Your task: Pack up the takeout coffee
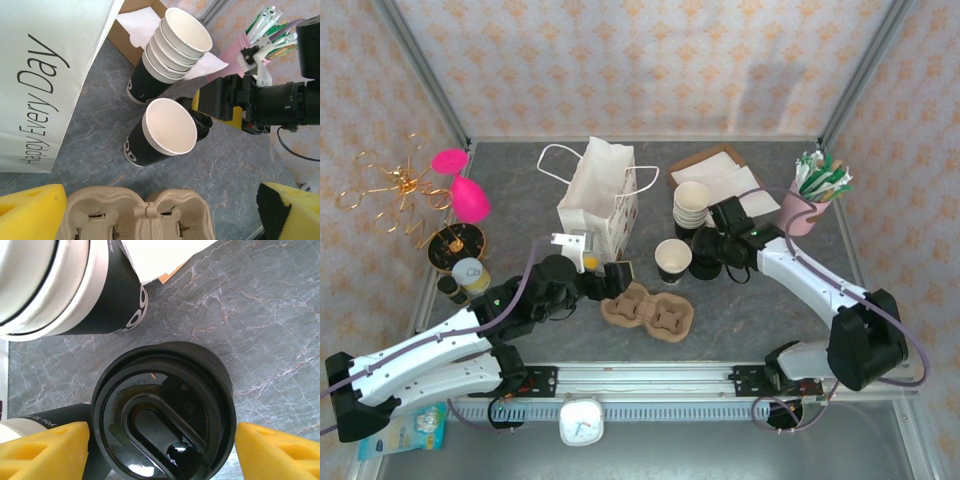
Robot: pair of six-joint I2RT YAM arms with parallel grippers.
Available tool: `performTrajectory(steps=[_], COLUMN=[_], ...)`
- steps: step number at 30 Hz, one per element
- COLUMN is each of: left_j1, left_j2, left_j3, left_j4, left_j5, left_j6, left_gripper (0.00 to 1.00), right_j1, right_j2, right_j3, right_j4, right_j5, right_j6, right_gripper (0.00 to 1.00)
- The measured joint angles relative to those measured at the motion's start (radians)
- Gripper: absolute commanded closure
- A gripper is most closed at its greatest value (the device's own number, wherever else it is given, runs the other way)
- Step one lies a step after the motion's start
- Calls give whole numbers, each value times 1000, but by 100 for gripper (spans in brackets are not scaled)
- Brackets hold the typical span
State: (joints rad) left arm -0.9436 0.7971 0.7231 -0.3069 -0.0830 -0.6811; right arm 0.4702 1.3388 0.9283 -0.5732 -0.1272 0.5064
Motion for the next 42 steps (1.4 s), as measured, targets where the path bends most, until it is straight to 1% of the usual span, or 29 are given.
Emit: performTrajectory(steps=[3, 8, 19, 27, 31, 35, 37, 40, 42], left_j1=[0, 0, 0, 0, 0, 0, 0, 0, 0], left_j2=[-5, -6, -6, -5, -5, -5, -5, -6, -6], left_j3=[0, 0, 0, 0, 0, 0, 0, 0, 0], left_j4=[0, 0, 0, 1, 1, 0, 0, 0, 0], left_j5=[0, 0, -1, -1, -1, -2, -3, -3, -4], left_j6=[0, 0, 0, 0, 0, 0, 0, 0, 0], left_gripper=[1, 1, 1, 1, 1, 1, 1, 1, 1], right_j1=[0, 0, -32, -49, -53, -50, -42, -28, -26], right_j2=[27, 52, 71, 55, 20, 12, 13, 25, 42], right_j3=[9, 14, 14, 7, 7, 7, 8, 21, 29], right_j4=[9, 20, 37, 16, -14, -27, -40, -48, -48], right_j5=[0, 0, 0, 30, 44, 33, 34, 33, 32], right_j6=[0, 0, -2, -21, -37, -53, -59, -62, -65], right_gripper=[18, 18, 23, 24, 21, 15, 14, 17, 20])
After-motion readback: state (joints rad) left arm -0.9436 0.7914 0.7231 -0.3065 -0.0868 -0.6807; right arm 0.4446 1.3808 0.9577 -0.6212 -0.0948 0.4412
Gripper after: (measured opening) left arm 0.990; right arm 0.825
